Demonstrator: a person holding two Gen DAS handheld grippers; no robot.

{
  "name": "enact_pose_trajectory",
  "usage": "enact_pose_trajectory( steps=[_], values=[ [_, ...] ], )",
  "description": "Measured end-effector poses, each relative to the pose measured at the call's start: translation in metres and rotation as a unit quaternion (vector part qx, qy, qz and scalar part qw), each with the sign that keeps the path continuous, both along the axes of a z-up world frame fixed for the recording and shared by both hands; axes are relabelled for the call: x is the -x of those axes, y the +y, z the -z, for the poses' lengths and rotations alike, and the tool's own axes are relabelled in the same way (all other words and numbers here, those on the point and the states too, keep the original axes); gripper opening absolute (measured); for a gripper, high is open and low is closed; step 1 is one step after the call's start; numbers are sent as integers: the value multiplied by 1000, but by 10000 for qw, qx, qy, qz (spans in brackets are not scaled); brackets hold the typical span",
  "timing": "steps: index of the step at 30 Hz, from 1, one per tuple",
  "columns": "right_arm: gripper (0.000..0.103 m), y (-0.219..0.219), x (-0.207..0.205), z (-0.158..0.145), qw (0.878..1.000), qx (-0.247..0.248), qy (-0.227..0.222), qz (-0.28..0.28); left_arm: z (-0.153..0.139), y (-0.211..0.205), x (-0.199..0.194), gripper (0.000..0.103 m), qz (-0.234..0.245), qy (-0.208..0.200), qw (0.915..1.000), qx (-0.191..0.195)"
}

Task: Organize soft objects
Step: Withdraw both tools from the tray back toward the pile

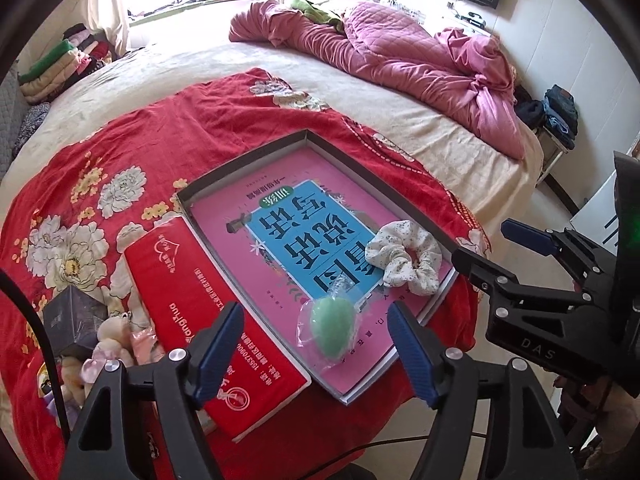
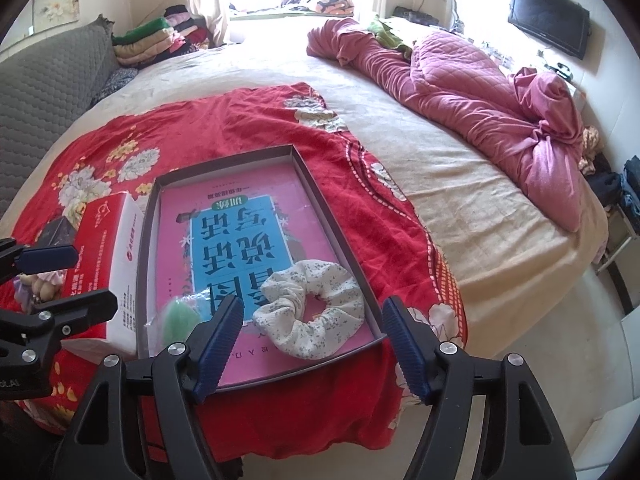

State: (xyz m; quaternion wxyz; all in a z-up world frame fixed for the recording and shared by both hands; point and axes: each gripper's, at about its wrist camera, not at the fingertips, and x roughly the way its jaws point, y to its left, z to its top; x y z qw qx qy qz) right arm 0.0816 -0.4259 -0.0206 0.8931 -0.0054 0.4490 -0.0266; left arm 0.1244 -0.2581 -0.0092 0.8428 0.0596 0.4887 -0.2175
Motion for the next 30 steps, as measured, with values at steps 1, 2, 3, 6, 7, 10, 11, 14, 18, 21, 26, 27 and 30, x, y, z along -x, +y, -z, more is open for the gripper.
enact_pose_trajectory(
  steps=[1, 2, 3, 6, 7, 10, 11, 14, 18, 21, 26, 27, 30],
  values=[
    [74, 1, 0, -1, 10000, -2, -4, -3, -2, 1, 1, 74, -8, -25, 10000, 5],
    [74, 1, 1, -3, 10000, -7, -4, -6, -4, 2, 3, 74, -6, -45, 10000, 22],
    [74, 2, 2, -5, 10000, -11, -13, -9, -7, 3, 4, 74, -1, -62, 10000, 50],
    [74, 4, 5, -10, 10000, 26, -49, -10, -13, 6, 7, 76, -34, -141, 9999, 70],
    [74, 5, 7, -12, 10000, 33, -62, -2, -15, 7, 8, 78, -42, -169, 9998, 68],
    [74, 7, 10, -17, 9999, 14, -100, 10, -18, 11, 11, 85, -59, -190, 9998, 88],
    [74, 9, 12, -19, 9999, 15, -117, 16, -19, 13, 12, 85, -80, -198, 9997, 92],
    [75, 14, 15, -24, 9999, 24, -151, 10, -20, 20, 14, 85, -106, -210, 9997, 94],
    [75, 24, 18, -32, 9997, 18, -222, -58, -21, 31, 18, 86, -197, -215, 9996, 53],
    [75, 34, 19, -37, 9996, 25, -247, -149, -22, 41, 22, 86, -279, -228, 9993, 28],
    [75, 51, 21, -46, 9991, 90, -293, -292, -26, 58, 26, 86, -399, -261, 9989, 8],
    [75, 54, 22, -48, 9990, 99, -302, -313, -27, 62, 27, 86, -423, -270, 9987, 6],
    [75, 63, 24, -53, 9986, 129, -345, -369, -31, 73, 29, 86, -485, -311, 9983, 1]
  ],
)
